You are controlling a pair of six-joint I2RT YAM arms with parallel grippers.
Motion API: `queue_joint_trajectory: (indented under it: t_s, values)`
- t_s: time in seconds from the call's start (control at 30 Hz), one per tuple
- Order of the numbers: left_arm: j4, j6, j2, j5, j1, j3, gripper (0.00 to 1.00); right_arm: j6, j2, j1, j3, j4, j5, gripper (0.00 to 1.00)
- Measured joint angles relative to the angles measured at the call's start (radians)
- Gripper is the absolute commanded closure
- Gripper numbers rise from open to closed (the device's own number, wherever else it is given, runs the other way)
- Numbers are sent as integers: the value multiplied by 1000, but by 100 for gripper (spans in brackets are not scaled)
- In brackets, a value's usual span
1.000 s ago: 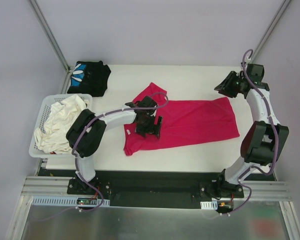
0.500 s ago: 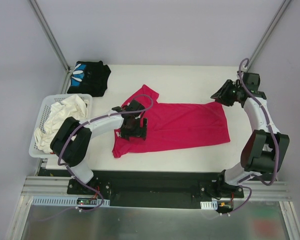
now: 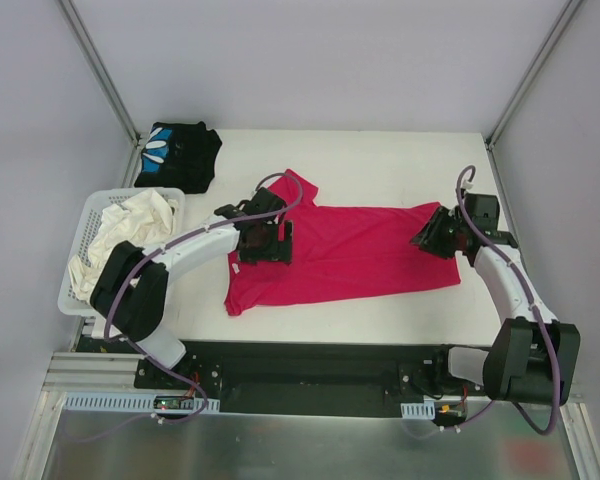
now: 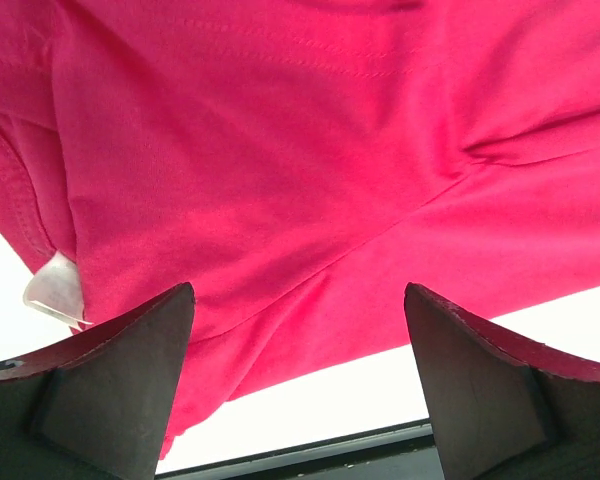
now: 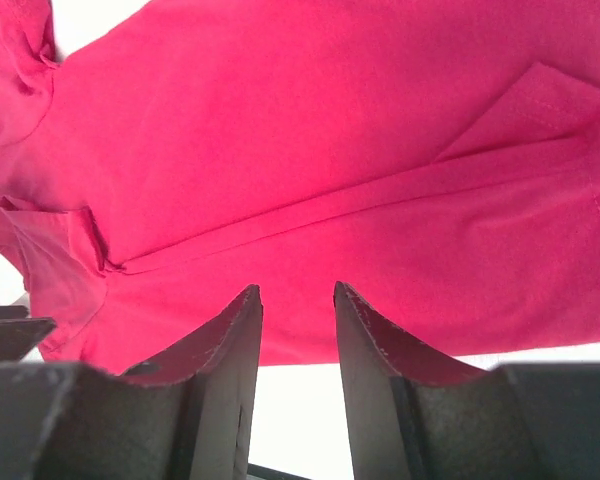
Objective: Fold and stack the t-shirts
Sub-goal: Grap the side of the flattened tshirt furthest away from the robot with both arms
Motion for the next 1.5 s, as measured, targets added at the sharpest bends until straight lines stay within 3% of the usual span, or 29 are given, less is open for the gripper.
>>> queue_joint_trajectory:
  t_s: [0.43,0.77,1.0,1.23,1.5]
  values:
    - [5,79,-114,-25,-1,44,15,58,39,0,-94,72,13,62]
    - [35,95,-177,-52,-1,24,15,84,233,0,-129,187,37,62]
    - [48,97,-220,-52,-1,14,15,103,251,0,-135,230,36,62]
    - [50,114,-289,-55,-1,14,15,114,164,0,-216,245,56,62]
    - [50,145,-325,-54,-1,14,15,111,-85,0,-299,64,137,62]
